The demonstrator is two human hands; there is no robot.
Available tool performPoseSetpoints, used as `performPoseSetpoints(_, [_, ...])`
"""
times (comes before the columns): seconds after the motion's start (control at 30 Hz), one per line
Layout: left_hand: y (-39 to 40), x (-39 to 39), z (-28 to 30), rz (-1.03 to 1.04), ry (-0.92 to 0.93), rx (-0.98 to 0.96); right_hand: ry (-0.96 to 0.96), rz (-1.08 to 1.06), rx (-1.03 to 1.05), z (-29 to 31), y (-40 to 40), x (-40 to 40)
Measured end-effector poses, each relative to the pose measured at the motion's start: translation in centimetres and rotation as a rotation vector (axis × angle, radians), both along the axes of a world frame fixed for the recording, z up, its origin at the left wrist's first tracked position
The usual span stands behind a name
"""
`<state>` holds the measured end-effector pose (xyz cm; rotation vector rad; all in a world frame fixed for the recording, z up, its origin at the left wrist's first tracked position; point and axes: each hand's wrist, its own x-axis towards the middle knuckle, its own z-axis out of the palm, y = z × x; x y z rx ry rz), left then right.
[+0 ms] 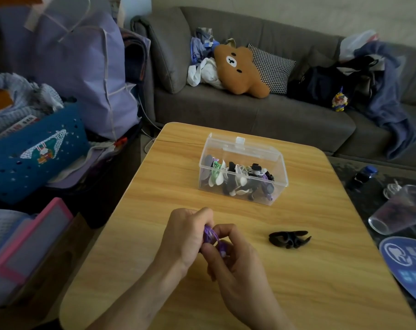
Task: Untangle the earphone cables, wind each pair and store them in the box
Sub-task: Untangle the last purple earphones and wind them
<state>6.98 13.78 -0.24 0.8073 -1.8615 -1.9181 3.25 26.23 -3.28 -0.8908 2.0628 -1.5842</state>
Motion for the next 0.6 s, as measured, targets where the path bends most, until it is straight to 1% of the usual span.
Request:
performPoseSetpoints(0.1, [0.1, -0.2, -0.2, 0.006, -0.029, -0.052, 0.075, -0.018, 0.036, -0.2, 0.1, 0.2])
performPoseSetpoints(0.17, [0.1, -0.3, -0.3, -0.004, -0.045, -0.03, 0.135, -0.023, 0.055, -0.1, 0.2, 0.2])
performPoseSetpoints(0.27, [-0.1, -0.3, -0.3, -0.047, -0.089, 0.143, 0.167, -0.007, 0.057, 0.8, 0.4, 0.1])
performPoseSetpoints(0.33, [-0.3, -0.4, 0.0, -0.107, -0.111, 0.239, 0.177, -0.045, 0.084, 1.3, 0.5, -0.5])
performPoseSetpoints(0.4, [-0.6, -0.2, 0.0, -0.191, -0.122, 0.186, 0.219, -0.075, 0.126, 1.5, 0.5, -1.0])
performPoseSetpoints(0.5, [-1.3, 0.5, 0.2, -0.308, -0.068, 0.072, 0.312, -0.093, 0.142, 1.5, 0.7, -1.2])
performPoseSetpoints(0.6, [-1.5, 0.8, 0.2, -0.276, -0.024, -0.056, 0.401, -0.115, 0.121, 1.0, 0.4, -0.9])
